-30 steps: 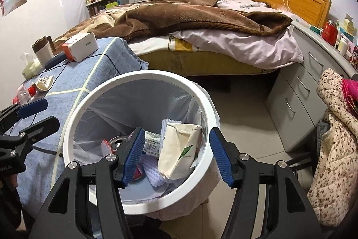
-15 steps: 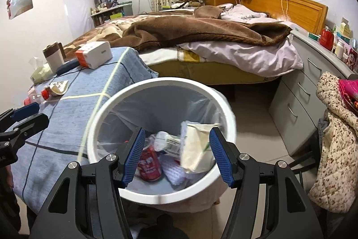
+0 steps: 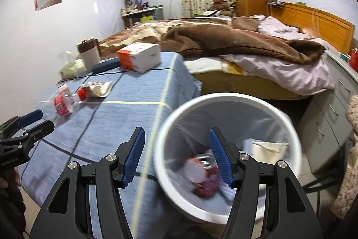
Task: Collect trash
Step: 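Move both open tools back toward the remaining trash on the table, then grasp the clear water bottle with the left tool while the right tool grasps the patterned wrapper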
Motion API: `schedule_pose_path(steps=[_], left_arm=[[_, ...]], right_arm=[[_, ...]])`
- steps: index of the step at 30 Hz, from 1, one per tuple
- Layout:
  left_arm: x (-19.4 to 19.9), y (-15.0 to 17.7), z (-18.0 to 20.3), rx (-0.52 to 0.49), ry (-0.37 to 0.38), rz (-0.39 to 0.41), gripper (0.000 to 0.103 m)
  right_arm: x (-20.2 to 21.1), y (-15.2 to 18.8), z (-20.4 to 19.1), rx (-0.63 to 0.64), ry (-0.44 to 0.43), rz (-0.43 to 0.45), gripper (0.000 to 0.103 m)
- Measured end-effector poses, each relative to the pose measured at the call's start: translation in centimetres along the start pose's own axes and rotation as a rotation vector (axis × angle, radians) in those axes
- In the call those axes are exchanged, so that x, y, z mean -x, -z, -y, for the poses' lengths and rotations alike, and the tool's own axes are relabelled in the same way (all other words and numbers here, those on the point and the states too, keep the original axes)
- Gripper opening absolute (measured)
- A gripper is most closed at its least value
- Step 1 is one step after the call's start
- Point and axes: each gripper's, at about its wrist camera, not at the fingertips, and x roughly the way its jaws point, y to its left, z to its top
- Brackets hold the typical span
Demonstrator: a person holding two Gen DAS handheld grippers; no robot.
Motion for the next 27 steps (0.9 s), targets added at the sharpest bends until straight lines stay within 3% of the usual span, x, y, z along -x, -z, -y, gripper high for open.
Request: schedule_pose_path(steps=[12,18,23,27], left_arm=[[-0.3,1.5,-8.2,0.091,-0.108,-0.025,0.077],[-1.7,0.6,-11.0,0.064,-0.141,-0.048,0.077],[-3.2,-0.8,-12.2,0.03,-0.126,-0.052,0.078],[-5.5,-1.7,-12.9,0.021,-0.071,-0.118,0.082]], right_arm=[[-3.8,-2.1,-5.9,0.09,-0.079,-0.04,0.061],[-6.5,-3.7,-9.0,0.184,-0.095,-0.068,0.061],[-9.0,-4.6,-10.6,0.207,-0.134,-0.093,0.061],[-10.8,-5.0,-12.4,0.26,-0.158,-0.112,0.061]])
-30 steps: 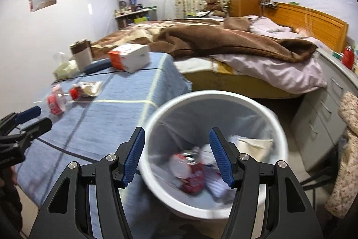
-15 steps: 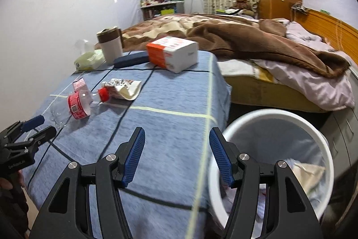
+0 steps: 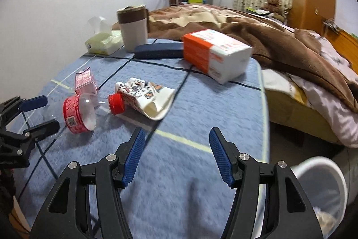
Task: Collect trash
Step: 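Grasp the clear water bottle with the left tool while the right tool grasps the patterned wrapper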
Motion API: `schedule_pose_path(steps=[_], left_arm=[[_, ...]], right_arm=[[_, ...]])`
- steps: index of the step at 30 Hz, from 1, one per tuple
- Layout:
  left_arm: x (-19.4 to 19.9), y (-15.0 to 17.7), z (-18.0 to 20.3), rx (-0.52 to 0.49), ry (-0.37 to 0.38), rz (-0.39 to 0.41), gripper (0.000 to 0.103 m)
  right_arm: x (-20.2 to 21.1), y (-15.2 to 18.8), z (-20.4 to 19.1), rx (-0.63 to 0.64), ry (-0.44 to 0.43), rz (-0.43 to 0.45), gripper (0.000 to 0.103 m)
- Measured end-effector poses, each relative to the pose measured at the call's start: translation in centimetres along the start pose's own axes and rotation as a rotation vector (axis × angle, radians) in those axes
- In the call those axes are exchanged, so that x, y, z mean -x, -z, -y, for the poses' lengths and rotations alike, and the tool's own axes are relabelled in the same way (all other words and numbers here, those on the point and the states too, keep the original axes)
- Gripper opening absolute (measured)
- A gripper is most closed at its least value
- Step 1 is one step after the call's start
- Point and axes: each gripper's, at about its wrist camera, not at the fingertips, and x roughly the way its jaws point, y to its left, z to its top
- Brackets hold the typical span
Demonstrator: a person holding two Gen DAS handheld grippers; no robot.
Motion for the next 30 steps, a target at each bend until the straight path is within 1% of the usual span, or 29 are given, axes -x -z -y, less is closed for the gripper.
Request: schedule_pose_path(steps=[3,5,7,10,15,19,20,21,24,27,28,30], left_arm=[[-0.6,-0.5,-0.1,-0.016,0.02,0.001,0.082],[-1.3,-0.8,0.0,-0.034,0.036,-0.02,0.082],[-2.1,-1.0,0.1,-0.048,0.045,-0.039,0.082],[-3.0,-1.2,0.1,-0.057,0.072,-0.065,0.082],[-4.3,-0.9,-0.2,-0.07,0.058,-0.108,0.082],[-4.8,-0.1,-0.8,-0.042,0.086,-0.145,0.082],[-4.9,0.1,-1.0,-0.029,0.084,-0.151,0.079],[-4.9,0.2,-1.2,-0.016,0.084,-0.152,0.077],[-4.5,0.4,-1.6,0.01,0.08,-0.137,0.076],[-4.1,0.6,-2.0,0.037,0.071,-0.125,0.076],[-3.9,0.7,-2.1,0.048,0.065,-0.119,0.076],[-3.7,1.0,-2.5,0.072,0.053,-0.122,0.076]], right_arm=[[-0.8,-0.6,-0.9,0.053,-0.011,0.003,0.061],[-1.3,-1.1,-1.2,0.072,-0.02,0.004,0.061],[-1.6,-1.6,-1.3,0.076,-0.025,0.006,0.061],[-2.3,-2.2,-1.2,0.072,-0.058,-0.003,0.061],[-3.4,-2.8,-1.9,0.101,-0.087,-0.017,0.061],[-4.1,-3.3,-2.2,0.108,-0.12,-0.018,0.061],[-4.2,-3.4,-2.5,0.118,-0.131,-0.012,0.061],[-4.2,-3.5,-2.6,0.124,-0.133,-0.012,0.061],[-4.6,-3.7,-3.3,0.146,-0.146,-0.009,0.061],[-5.4,-3.8,-4.0,0.171,-0.137,-0.02,0.061],[-5.6,-3.8,-4.1,0.177,-0.137,-0.023,0.06],[-6.2,-3.8,-4.3,0.186,-0.136,-0.037,0.053]])
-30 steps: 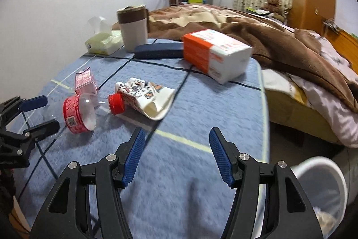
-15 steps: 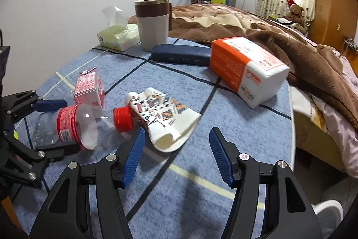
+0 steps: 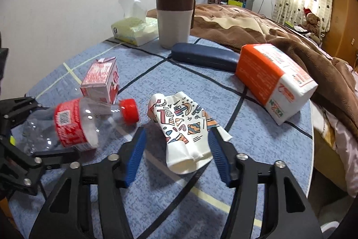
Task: Collect trash
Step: 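Grasp the clear water bottle with the left tool while the right tool grasps the patterned wrapper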
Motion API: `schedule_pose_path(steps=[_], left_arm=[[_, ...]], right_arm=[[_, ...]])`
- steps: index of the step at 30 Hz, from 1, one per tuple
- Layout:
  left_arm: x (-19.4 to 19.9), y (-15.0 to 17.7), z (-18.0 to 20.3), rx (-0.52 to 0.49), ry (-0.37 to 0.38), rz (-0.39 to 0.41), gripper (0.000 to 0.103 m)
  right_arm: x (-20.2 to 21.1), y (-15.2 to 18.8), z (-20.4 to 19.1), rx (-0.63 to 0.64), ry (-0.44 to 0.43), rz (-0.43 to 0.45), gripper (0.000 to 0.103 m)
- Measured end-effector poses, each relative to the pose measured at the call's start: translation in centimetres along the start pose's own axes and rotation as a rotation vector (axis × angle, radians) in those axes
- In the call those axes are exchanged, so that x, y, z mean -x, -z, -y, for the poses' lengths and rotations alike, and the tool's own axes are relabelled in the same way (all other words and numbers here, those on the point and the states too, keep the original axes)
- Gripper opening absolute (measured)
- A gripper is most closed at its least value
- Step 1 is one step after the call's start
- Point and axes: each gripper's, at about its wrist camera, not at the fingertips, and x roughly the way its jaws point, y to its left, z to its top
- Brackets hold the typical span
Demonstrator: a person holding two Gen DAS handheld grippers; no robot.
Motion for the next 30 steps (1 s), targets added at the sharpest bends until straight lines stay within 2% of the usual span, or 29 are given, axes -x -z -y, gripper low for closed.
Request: schedule_pose_path(steps=[2,7,16,23,25,27,30], left_arm=[[0.1,0.4,-0.3,0.02,-0.007,-0.004,0.076],[0.4,1.1,-0.4,0.046,0.004,-0.015,0.075],[0.9,0.1,0.0,0.055,0.067,0.026,0.076],[-0.6,0.0,0.7,0.041,0.05,-0.028,0.075],[-0.6,0.1,1.1,0.035,0.058,-0.027,0.074],[-0.6,0.1,1.6,0.024,0.056,-0.029,0.065],[-0.5,0.4,1.8,0.028,0.047,-0.032,0.065]], right_arm=[[-0.6,0.0,-0.1,0.0,0.004,-0.016,0.042],[-1.2,0.2,0.0,-0.015,-0.005,-0.031,0.024],[-0.7,0.7,0.4,-0.054,0.002,-0.045,0.023],[0.6,1.9,1.2,-0.108,0.028,-0.044,0.022],[1.0,2.2,1.3,-0.122,0.031,-0.043,0.022],[1.4,2.5,1.5,-0.135,0.041,-0.044,0.022],[2.0,3.0,1.6,-0.146,0.053,-0.041,0.022]])
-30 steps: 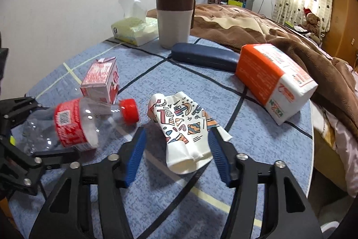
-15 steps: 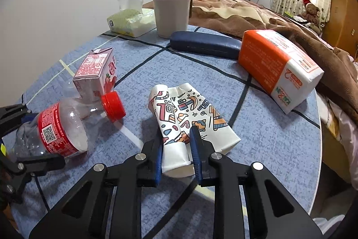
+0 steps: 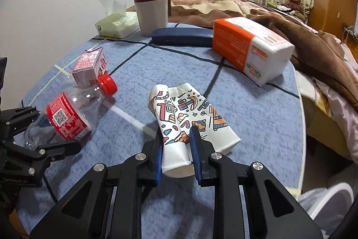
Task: Collect trash
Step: 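Grasp the clear water bottle with the left tool while the right tool grasps the patterned wrapper, then carry the water bottle and patterned wrapper over the white wastebasket with both tools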
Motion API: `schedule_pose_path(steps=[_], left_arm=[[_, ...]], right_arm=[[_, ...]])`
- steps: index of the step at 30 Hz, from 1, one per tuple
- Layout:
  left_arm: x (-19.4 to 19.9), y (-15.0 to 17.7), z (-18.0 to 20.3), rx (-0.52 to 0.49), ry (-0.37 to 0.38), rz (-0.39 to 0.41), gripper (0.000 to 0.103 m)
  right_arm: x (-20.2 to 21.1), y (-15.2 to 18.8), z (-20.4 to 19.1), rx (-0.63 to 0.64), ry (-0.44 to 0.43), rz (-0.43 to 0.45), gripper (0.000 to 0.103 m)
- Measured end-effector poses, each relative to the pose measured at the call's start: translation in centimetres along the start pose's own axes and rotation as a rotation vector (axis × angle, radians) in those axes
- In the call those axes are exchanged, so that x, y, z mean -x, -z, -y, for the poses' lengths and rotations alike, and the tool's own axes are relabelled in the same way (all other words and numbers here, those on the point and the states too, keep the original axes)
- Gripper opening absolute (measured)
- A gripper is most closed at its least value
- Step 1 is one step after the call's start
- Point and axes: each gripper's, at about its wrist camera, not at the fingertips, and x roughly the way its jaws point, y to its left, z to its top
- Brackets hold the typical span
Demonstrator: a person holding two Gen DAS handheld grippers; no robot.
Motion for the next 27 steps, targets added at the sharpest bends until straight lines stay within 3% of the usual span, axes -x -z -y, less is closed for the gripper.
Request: schedule_pose_path(steps=[10,16,21,24,27], left_arm=[[3.4,4.5,-0.1,0.041,0.031,0.029,0.065],[5.3,6.5,-0.7,0.076,-0.018,0.042,0.065],[5.1,6.2,-1.5,0.117,-0.015,0.036,0.066],[4.5,5.6,-1.5,0.116,-0.02,0.039,0.076],[3.6,5.1,-1.3,0.111,-0.014,0.027,0.076]], right_arm=[[1.9,1.8,1.1,-0.068,-0.006,0.015,0.022],[2.7,2.5,1.2,-0.075,-0.015,0.021,0.022],[2.9,2.9,0.9,-0.072,-0.014,0.017,0.022],[2.9,3.3,0.9,-0.083,-0.012,0.01,0.022],[3.1,3.7,0.9,-0.089,-0.004,0.006,0.022]])
